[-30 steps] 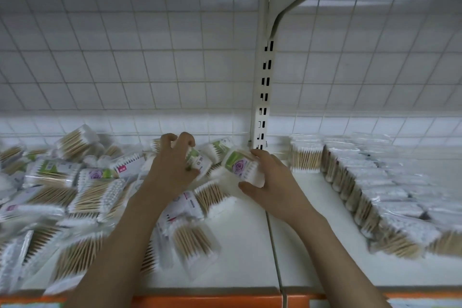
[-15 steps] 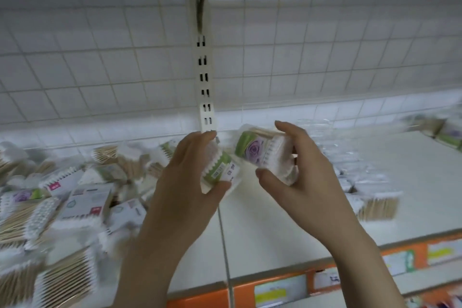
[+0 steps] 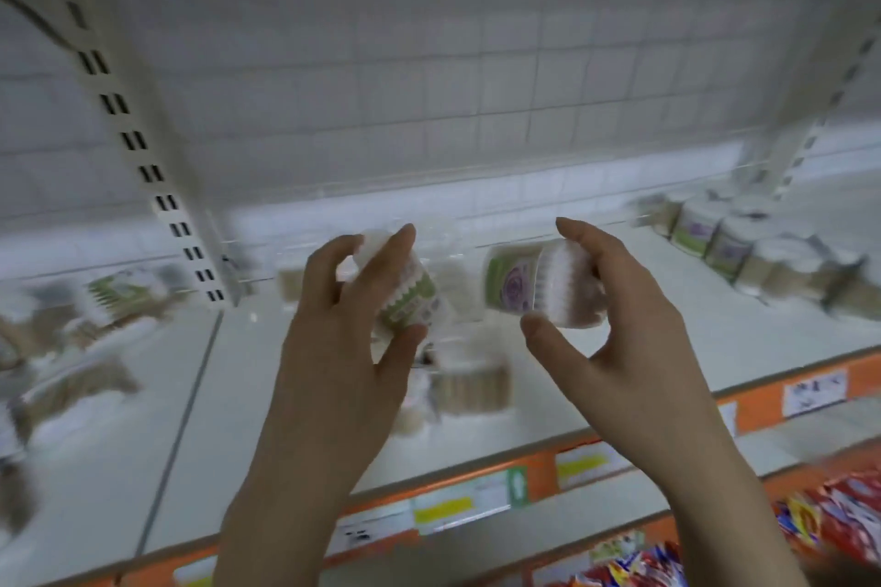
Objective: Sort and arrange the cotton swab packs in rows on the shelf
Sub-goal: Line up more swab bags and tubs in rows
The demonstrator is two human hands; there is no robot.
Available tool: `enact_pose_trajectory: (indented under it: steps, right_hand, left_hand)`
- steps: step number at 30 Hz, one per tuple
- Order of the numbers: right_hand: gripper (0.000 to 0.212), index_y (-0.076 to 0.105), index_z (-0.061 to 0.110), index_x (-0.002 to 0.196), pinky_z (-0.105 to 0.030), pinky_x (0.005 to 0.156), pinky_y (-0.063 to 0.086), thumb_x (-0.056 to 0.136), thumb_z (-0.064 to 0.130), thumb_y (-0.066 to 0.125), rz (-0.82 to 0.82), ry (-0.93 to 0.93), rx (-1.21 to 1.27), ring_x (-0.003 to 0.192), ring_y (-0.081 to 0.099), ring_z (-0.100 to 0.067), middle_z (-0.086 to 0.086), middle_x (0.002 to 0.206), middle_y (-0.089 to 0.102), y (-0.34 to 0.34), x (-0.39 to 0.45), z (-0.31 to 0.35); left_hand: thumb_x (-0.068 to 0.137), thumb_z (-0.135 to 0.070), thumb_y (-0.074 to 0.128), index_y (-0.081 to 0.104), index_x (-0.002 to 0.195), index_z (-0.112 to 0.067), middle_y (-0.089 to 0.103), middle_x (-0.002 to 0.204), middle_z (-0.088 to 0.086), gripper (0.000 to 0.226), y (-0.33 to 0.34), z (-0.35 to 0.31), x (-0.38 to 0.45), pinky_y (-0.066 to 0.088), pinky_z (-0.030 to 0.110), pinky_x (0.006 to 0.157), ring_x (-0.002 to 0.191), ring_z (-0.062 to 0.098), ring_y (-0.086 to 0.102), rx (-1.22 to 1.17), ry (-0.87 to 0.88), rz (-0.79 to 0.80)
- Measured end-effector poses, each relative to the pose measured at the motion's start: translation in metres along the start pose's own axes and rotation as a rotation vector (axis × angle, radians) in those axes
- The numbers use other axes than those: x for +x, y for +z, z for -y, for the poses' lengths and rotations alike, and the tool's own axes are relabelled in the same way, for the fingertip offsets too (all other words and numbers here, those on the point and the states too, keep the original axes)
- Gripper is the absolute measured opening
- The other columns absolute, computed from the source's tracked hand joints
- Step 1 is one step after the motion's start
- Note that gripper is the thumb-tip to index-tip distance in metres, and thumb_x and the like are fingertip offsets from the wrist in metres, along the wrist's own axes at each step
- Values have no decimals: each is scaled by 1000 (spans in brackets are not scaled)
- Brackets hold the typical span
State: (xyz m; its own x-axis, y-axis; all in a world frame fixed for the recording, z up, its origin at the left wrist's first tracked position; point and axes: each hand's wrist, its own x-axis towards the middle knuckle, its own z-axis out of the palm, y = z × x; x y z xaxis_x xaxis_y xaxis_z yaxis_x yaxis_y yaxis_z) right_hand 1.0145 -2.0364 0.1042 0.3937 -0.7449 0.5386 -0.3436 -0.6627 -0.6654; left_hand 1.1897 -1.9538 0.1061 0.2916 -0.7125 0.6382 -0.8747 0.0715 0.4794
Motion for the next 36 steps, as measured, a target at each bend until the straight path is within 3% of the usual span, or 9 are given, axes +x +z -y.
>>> enact_pose_trajectory:
  steps: [2,4,9,12,15,20,24,30,36]
  right_hand:
    - [67,33,44,131,3,84,26,79,21,68,17,4,-12,105,42,-2,45,111,36,-24,0,-21]
    - [68,33,44,130,3,83,26,78,19,69,31,12,-36,102,41,-3,42,109,38,-42,0,-40]
    - [67,38,33,136,4,81,25,77,19,66,65,58,-93,101,41,-8,32,107,40,-73,-3,-77]
    - [69,36,31,138,7,81,20,77,19,66,71,82,-120,101,36,-3,26,108,41,-84,-5,-94]
    - [70,34,27,139,6,81,22,77,19,66,56,104,-157,100,34,-2,19,110,41,-89,-6,-108]
    - [63,35,25,129,5,75,27,75,26,67,51,152,-212,93,34,1,12,102,44,-102,-6,-124]
    - [63,35,28,130,4,76,27,75,27,67,56,160,-258,92,32,1,11,100,44,-118,-8,-140]
    - [66,39,21,134,-19,71,24,75,22,68,68,233,-354,95,35,-12,26,87,32,-156,-7,-177]
    - [60,41,14,127,-29,73,26,74,21,68,115,210,-473,90,38,-19,8,88,41,-202,10,-228]
  left_hand:
    - [75,-4,72,37,129,-40,40,134,5,74,26,-24,2,40,17,82,94,-11,31,-11,-10,32]
    - [77,-6,71,34,129,-45,38,137,1,75,46,-43,3,43,23,81,95,-12,33,-34,-47,55]
    - [77,-8,71,34,138,-36,41,140,1,76,81,-71,0,37,21,87,110,5,44,-39,-71,128]
    - [78,-8,71,41,137,-24,42,141,2,68,94,-77,3,33,17,94,122,15,43,-12,-89,158]
    - [79,-10,71,41,138,-25,39,143,1,68,107,-82,6,29,17,97,126,18,41,-13,-94,184]
    - [76,-5,72,45,135,-25,50,132,2,68,128,-89,15,28,7,92,117,16,48,-91,-69,223]
    - [78,-10,71,43,136,-30,49,132,-1,68,148,-95,19,35,16,90,115,16,49,-97,-77,256]
    - [79,-9,70,41,136,-31,48,134,-1,68,184,-112,22,32,15,93,118,16,48,-62,-60,322]
    - [79,-9,70,42,137,-29,48,136,2,67,238,-147,33,35,24,100,123,19,46,-28,-106,304]
